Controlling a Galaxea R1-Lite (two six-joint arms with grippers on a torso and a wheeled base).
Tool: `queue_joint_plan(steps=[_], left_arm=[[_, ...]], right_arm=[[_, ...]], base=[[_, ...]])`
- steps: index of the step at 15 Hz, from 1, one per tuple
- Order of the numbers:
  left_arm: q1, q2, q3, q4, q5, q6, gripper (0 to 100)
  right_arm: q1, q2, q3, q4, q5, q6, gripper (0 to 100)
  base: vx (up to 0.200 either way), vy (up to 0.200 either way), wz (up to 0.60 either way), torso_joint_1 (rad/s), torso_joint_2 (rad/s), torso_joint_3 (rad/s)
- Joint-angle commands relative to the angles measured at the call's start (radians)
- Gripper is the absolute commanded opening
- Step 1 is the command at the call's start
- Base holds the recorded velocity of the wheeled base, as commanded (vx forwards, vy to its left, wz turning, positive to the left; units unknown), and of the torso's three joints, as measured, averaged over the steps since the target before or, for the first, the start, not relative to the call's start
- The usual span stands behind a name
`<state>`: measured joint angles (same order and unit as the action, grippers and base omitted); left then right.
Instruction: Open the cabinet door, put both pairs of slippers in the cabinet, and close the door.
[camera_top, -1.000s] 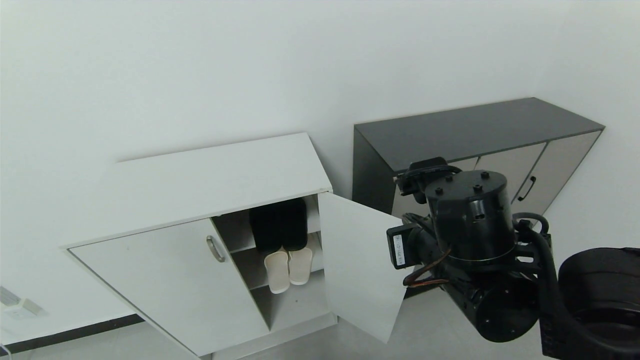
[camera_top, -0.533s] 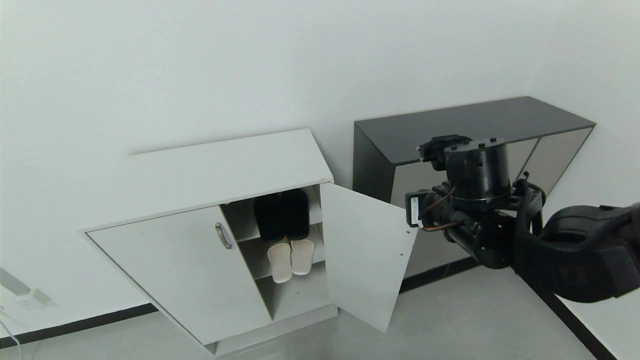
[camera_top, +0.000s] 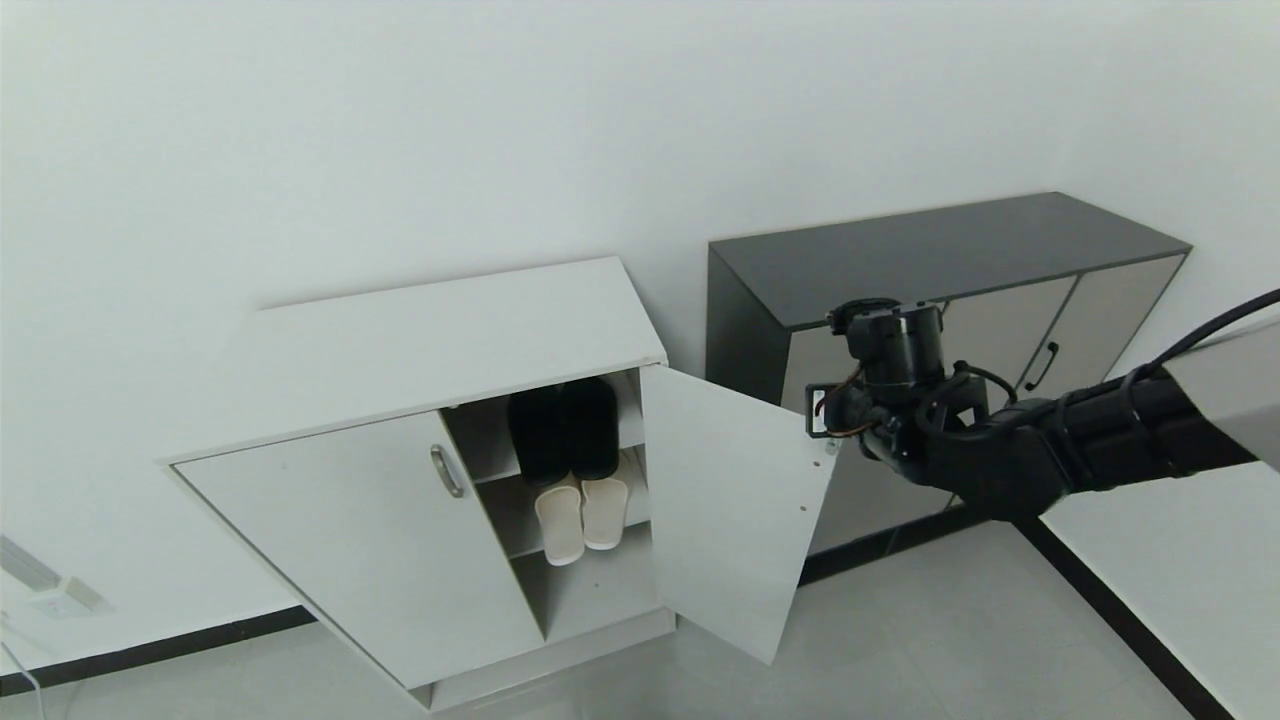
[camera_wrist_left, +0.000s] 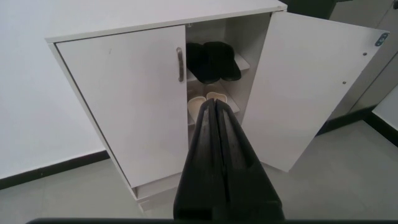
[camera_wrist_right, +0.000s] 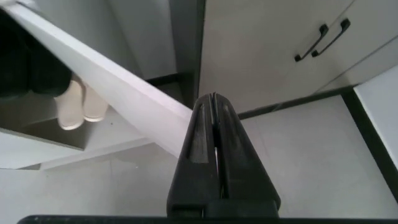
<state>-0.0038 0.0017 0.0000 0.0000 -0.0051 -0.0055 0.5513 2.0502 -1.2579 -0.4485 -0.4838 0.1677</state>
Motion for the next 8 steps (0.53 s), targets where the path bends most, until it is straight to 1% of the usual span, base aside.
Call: queue_joint_plan(steps=[1, 6, 8], left_arm=[[0.001, 0.000, 0.000, 0.000, 0.001, -0.001, 0], [0.001, 0.000, 0.000, 0.000, 0.001, -0.001, 0], [-0.001, 0.000, 0.000, 0.000, -0.001, -0.001, 0]], right_arm=[[-0.007, 0.068, -0.014, -0.019, 0.004, 0.006, 0], [-0.007, 0.070, -0.012, -0.021, 0.002, 0.009, 0], [0.009, 0.074, -0.017, -0.019, 0.002, 0.006, 0]], base=[[0.000, 0.000, 0.00, 0.000, 0.00, 0.000], [0.000, 0.000, 0.00, 0.000, 0.00, 0.000], [0.000, 0.000, 0.00, 0.000, 0.00, 0.000]])
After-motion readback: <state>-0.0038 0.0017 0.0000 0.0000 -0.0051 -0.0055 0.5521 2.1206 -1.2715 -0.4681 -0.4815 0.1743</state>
